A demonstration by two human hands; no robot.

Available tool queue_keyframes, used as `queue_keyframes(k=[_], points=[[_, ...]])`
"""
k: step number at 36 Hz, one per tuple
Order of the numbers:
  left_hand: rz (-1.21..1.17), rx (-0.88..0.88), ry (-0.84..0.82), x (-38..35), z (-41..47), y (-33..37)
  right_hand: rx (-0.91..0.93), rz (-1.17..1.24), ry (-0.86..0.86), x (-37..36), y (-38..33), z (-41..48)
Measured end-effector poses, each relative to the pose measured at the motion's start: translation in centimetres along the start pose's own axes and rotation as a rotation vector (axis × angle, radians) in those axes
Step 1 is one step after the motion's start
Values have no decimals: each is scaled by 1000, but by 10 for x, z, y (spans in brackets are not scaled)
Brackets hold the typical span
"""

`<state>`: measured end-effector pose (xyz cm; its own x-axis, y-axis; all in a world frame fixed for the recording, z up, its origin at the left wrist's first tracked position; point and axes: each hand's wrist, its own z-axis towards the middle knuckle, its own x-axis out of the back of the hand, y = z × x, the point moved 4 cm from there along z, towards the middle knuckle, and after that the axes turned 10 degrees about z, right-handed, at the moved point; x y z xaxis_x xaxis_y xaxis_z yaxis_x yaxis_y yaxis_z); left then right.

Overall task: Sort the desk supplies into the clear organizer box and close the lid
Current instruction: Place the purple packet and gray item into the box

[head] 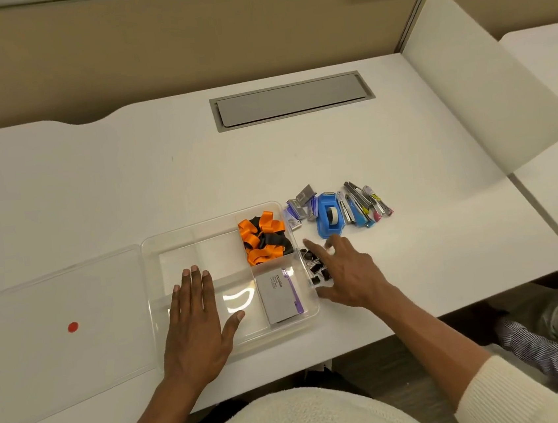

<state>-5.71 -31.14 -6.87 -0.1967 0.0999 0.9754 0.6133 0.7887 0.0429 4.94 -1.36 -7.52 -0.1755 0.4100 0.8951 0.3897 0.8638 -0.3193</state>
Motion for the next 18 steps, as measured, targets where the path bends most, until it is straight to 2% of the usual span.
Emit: queue_keyframes(k=[9,18], points=[[34,-8,-17,11,0,3,111,139,11,-3,-7,21],[51,29,12,27,-1,13,-7,254,56,-8,14,18]])
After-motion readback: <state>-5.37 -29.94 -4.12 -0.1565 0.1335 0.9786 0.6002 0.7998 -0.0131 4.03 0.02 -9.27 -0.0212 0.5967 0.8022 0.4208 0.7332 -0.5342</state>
